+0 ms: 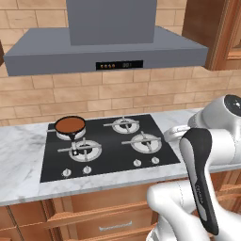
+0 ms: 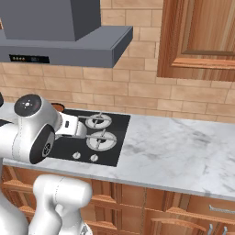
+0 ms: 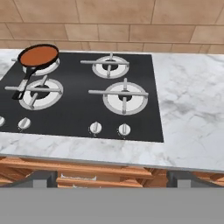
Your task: Retrieve the steak from the fridge and place it on the saucepan with marinade on the stove.
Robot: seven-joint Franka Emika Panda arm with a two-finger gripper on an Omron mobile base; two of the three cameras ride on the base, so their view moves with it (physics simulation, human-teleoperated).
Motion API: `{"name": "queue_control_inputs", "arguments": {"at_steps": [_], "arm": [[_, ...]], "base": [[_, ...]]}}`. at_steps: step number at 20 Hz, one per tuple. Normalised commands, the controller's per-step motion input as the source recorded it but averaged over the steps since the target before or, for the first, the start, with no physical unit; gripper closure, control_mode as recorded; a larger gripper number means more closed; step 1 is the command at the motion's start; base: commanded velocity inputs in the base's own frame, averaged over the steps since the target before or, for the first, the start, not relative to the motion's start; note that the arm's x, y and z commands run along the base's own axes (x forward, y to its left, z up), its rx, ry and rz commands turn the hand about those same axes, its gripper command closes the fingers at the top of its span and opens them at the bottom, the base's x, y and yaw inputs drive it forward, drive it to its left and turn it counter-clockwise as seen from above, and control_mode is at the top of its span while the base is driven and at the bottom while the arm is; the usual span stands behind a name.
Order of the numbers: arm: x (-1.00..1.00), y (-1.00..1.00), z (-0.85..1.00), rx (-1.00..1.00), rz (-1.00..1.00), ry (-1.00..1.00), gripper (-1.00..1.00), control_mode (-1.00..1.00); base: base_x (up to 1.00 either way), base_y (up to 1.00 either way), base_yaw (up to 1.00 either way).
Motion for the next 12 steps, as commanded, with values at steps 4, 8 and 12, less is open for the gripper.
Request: {"name": "queue_control_inputs", "arguments": {"at_steps": [4,8,12], "arm": [[0.0,0.0,0.0,0.0,0.0,0.0,-1.0,1.0],[0.0,0.0,0.0,0.0,0.0,0.0,-1.0,1.0],[0.0,0.0,0.0,0.0,0.0,0.0,-1.0,1.0]], "base": [[-0.25,0.0,0.02],[-0.47,0.0,0.04],[-0.56,0.0,0.09]]}}
